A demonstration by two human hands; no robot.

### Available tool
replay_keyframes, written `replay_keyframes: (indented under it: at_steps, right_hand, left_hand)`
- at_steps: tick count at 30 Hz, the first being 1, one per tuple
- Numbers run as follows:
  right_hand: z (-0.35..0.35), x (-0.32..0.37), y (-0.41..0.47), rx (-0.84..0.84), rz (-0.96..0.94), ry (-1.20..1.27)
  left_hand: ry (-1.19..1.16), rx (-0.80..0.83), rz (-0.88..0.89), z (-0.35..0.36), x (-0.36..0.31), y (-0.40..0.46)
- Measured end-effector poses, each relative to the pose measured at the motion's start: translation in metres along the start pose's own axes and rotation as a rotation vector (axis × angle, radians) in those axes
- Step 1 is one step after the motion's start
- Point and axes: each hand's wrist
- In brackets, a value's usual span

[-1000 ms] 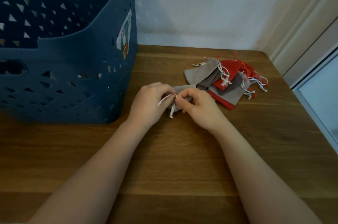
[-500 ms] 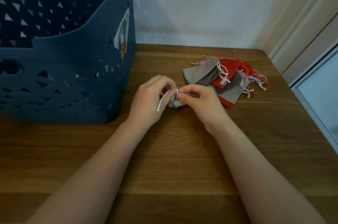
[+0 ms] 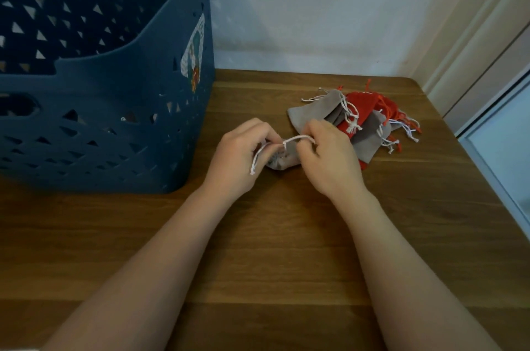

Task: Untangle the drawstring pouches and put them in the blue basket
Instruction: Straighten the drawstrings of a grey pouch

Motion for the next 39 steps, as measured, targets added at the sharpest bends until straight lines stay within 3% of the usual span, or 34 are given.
replay_keyframes:
  at_steps: [4,7,9,12,14,16,19,24,31,34,36,39]
  right_hand:
    - [-0.003,-0.009,0.012,0.163,0.439,0.597]
    - [-0.003,-0.008,0.007,0.112,0.372,0.940]
    - [-0.009,-0.008,0.003,0.100,0.423,1.299]
    - [-0.017,-0.009,0.004,0.035,0.571,1.669]
    - [-0.016,-0.009,0.006,0.003,0.643,1.645]
    - [-0.014,-0.005,0.005,-0.009,0.598,1.400]
    - [-0.009,0.003,0.001,-0.014,0.341,0.773]
    - [0.007,0.008,-0.003,0.186,-0.020,0.388]
    - [0.008,0.006,-0.007,0.298,-0.044,0.602]
    - [0.010,0.006,-0.007,0.303,-0.043,0.554]
    - [0.012,0.006,-0.006,0.265,0.011,0.526]
    - [0.011,0.007,-0.005,0.169,0.180,0.691]
  left_hand:
    - [-0.037,-0.008,-0.056,-0.001,0.001,0.000]
    - [-0.104,0.026,-0.277,0.001,-0.007,0.002]
    - [-0.100,0.009,-0.444,0.001,-0.006,0.004]
    - [0.035,0.004,-0.492,-0.002,-0.002,0.007]
    - [0.064,0.028,-0.505,-0.001,-0.001,0.007]
    - [0.003,0.050,-0.539,0.001,-0.001,0.007]
    - [-0.215,0.021,-0.533,0.001,-0.003,0.004]
    - [-0.379,-0.079,-0.433,-0.003,-0.016,0.005]
    - [-0.444,-0.128,-0.464,0.001,-0.019,0.004]
    - [-0.476,-0.150,-0.504,0.001,-0.019,0.003]
    - [-0.542,-0.158,-0.579,0.003,-0.021,0.003]
    - [-0.766,-0.134,-0.756,0.005,-0.030,0.005]
Point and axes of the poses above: each hand's wrist, its own y-axis towards the middle knuckle, its own z-axis out of the palm, x = y × z, and after that the axes turned 1 degree about z, right-handed
